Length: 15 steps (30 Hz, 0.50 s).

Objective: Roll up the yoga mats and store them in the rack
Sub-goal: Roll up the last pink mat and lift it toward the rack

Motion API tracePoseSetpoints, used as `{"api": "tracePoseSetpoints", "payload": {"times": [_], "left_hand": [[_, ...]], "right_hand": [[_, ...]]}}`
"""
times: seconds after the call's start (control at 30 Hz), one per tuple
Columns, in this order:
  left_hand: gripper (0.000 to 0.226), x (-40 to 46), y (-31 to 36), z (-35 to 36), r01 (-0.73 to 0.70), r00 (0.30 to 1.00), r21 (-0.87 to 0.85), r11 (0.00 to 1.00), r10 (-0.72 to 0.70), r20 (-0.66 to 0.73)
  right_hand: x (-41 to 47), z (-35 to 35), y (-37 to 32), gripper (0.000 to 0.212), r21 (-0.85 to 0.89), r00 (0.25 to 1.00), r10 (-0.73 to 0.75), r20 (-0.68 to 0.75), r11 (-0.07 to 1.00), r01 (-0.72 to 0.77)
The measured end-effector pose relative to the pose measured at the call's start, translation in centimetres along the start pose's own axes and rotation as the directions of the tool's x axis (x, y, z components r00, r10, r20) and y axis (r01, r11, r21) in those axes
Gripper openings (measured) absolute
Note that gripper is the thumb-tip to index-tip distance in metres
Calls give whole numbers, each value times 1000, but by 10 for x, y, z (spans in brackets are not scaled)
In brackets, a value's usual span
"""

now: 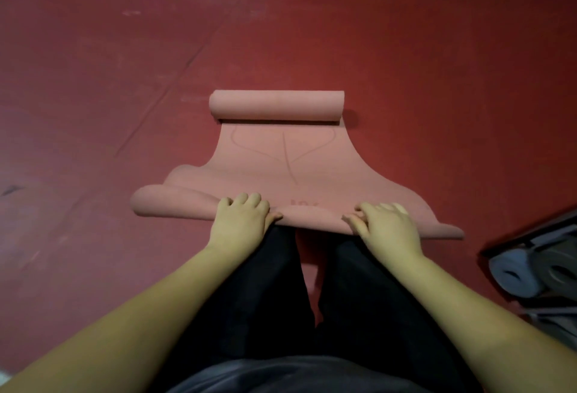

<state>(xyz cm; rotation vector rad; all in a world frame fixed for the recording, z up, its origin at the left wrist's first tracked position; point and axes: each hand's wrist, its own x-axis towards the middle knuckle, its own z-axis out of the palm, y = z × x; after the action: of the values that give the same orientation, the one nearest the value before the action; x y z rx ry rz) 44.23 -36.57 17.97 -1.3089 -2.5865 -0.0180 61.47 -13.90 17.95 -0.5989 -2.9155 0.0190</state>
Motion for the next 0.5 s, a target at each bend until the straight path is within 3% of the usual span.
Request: {"api": "tracePoseSetpoints", "payload": {"times": [0.13,0.27,0.37,0.5], "left_hand": [[43,5,-2,2,74,996,-74,995,-69,59],[47,9,-3,6,114,991,-150,982,-103,79],[46,11,-1,5,128,990,-104,986,-121,72],[43,24,-4,-2,79,988,-13,997,-76,132]], "right_hand": [[-5,0,0,52,15,1000,28,12,999,-28],[-5,11,-5,48,57,995,83,52,995,-85],[4,9,-8,39,16,978,121,168,992,-126],[26,-5,-3,46,76,931,163,326,977,-198]]}}
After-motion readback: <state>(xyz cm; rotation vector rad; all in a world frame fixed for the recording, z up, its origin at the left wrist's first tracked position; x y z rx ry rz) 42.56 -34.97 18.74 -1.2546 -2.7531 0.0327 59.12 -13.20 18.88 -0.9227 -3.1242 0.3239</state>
